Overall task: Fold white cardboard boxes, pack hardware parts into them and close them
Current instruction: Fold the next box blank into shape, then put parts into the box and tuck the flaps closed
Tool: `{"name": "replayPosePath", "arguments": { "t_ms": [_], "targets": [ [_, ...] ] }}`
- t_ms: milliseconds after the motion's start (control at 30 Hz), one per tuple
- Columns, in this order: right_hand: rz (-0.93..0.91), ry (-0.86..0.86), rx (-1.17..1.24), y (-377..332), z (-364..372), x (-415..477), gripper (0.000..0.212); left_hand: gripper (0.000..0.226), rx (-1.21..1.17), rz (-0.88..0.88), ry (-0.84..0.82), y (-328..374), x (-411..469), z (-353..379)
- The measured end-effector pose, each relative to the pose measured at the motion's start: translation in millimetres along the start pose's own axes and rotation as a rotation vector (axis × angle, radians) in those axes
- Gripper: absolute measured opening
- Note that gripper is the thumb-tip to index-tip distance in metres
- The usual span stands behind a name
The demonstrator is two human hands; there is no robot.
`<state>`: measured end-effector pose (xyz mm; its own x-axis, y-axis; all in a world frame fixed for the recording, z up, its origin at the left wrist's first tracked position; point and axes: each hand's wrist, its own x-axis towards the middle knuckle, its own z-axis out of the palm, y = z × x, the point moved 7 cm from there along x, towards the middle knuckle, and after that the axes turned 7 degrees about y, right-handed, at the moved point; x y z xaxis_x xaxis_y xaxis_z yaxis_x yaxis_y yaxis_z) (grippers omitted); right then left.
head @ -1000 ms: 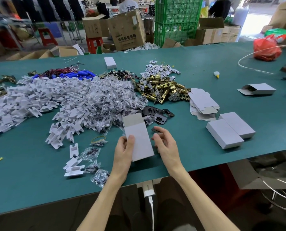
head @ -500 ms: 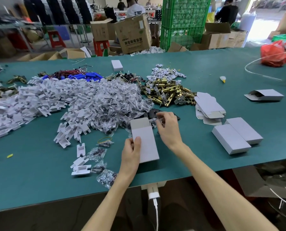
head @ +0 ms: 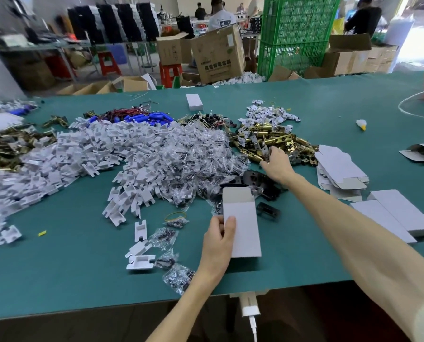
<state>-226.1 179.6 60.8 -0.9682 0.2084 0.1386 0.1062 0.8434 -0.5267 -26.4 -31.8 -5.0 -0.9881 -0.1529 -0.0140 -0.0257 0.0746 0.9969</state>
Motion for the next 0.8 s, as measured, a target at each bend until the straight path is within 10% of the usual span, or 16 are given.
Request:
{"name": "replayPosePath", "arguments": {
  "t_ms": [533,667,800],
  "targets": [
    [0.044,0.154,-0.164,-15.4,16.7,18.1,0.034,0.050,0.074,0.058,-0.026,-0.1,2.3,3.7],
    [0.224,0.087,0.142,1.0,13.4,8.3,0.025,0.036,0.073,0.050,-0.033,-1.7,2.1,3.9],
    [0.545,-0.121,1.024,6.3,4.6,-25.2,0.019,0.039,0.059,0.039,-0.023,-1.0,2.0,3.4]
  ]
}}
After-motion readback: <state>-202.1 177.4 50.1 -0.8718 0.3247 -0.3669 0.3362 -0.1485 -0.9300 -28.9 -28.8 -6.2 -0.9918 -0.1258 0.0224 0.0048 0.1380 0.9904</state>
